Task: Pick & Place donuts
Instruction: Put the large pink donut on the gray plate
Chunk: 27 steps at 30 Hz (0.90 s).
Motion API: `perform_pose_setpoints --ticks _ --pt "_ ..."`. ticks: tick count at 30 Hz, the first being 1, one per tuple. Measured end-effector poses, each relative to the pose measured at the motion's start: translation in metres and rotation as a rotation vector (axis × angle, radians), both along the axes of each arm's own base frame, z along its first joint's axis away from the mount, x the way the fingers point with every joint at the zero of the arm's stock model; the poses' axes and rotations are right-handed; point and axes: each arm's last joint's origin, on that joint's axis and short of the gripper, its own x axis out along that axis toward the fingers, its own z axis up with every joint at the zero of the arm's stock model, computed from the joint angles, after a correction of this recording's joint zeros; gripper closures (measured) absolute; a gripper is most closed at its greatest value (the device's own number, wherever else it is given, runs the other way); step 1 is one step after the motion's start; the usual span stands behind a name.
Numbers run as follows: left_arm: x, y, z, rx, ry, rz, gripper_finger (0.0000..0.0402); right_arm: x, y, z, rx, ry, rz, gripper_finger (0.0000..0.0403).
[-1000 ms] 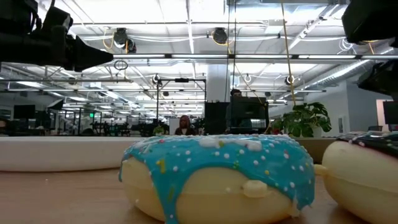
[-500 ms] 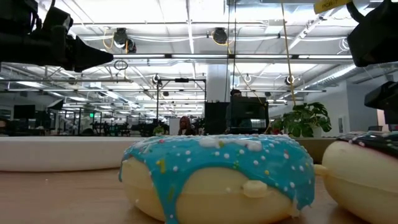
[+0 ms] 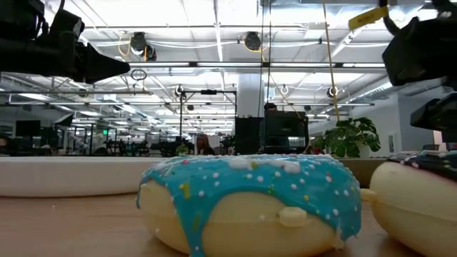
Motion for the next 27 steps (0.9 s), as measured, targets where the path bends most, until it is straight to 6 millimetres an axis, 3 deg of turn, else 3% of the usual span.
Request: perform_pose_setpoints --ticks 9,21,27 --pt "0.000 0.000 0.000 0.000 0.005 0.000 0.0350 0.001 -0.003 0.007 0.021 -0.018 0.057 0.0390" --pt "0.000 0.000 0.001 0.001 -0.014 0.000 0.0350 -0.014 -0.034 0.081 -0.001 -0.260 0.057 0.0385" --pt "0.000 0.000 0.001 0.004 -0.014 0.000 0.0350 -0.029 -0.053 0.107 -0.006 -0.302 0.008 0.0389"
